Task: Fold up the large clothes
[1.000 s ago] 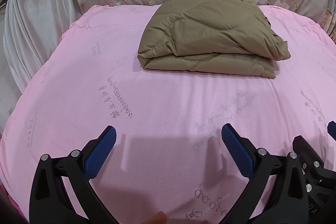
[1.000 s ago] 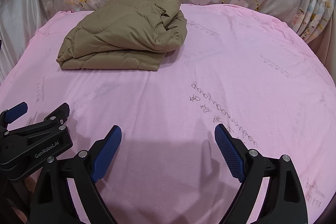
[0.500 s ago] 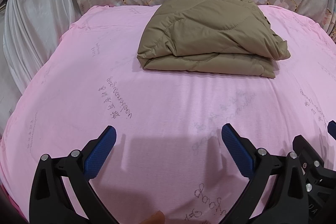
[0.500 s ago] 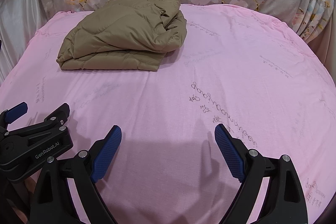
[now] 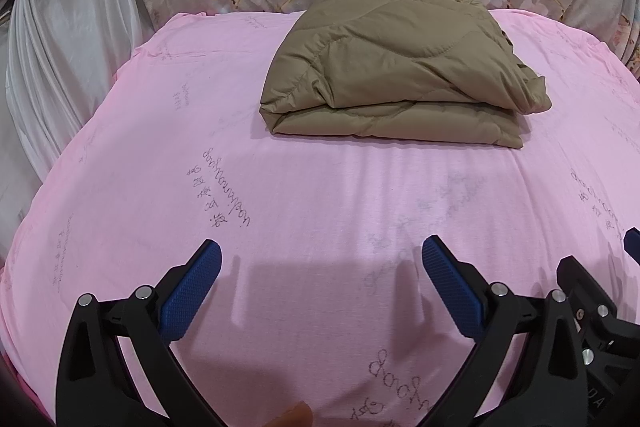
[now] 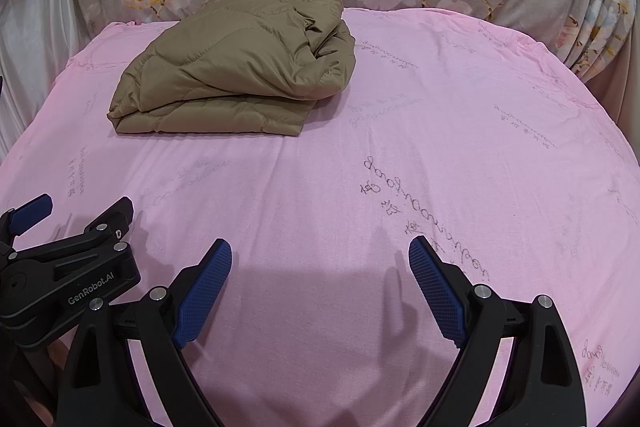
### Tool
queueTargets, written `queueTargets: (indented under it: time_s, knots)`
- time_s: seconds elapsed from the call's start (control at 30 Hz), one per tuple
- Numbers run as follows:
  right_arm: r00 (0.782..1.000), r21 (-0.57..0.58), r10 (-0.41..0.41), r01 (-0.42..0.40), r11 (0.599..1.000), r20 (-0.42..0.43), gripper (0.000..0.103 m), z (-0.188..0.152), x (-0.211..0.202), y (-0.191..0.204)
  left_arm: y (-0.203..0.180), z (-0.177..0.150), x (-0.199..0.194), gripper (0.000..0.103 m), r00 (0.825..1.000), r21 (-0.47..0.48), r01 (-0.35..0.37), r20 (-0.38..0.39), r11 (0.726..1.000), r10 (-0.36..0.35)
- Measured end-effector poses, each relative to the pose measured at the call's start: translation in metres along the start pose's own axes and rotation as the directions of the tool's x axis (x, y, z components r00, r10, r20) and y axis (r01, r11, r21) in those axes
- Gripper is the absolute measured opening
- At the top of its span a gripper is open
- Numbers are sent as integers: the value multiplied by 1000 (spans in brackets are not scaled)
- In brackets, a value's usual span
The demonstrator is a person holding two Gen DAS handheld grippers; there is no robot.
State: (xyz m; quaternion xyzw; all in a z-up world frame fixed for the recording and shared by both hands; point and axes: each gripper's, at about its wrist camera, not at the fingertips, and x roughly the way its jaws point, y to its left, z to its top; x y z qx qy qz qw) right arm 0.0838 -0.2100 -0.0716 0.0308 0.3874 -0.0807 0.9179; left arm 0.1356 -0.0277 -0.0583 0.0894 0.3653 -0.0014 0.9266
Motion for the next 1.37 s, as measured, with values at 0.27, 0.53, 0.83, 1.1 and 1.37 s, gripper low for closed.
queueTargets:
  time_s: [0.27,0.53,0.83,1.1,1.37]
  knots:
    - [1000,-1,0,0,1000,0,88,-1,0,1,-1,0,-1,98,1000,6,-1,4,1000,1]
    - [1000,-6,-13,13,1000,3,88,-1,-2,3,-6,1,-3,98,1000,25,8,9,1000,-8]
    - [1000,-6,-14,14,1000,4,88,-1,-2,3,-6,2,-2,98,1000,28,8,6,1000,-8]
    - [1000,-5,-13,13,1000,5,88,-1,-2,3,-7,1,-2,98,1000,39,-3,12,999,3]
    - [1000,-4,-16,16,1000,5,88,-1,-2,5,-6,0,-5,98,1000,36,-16,20,999,15]
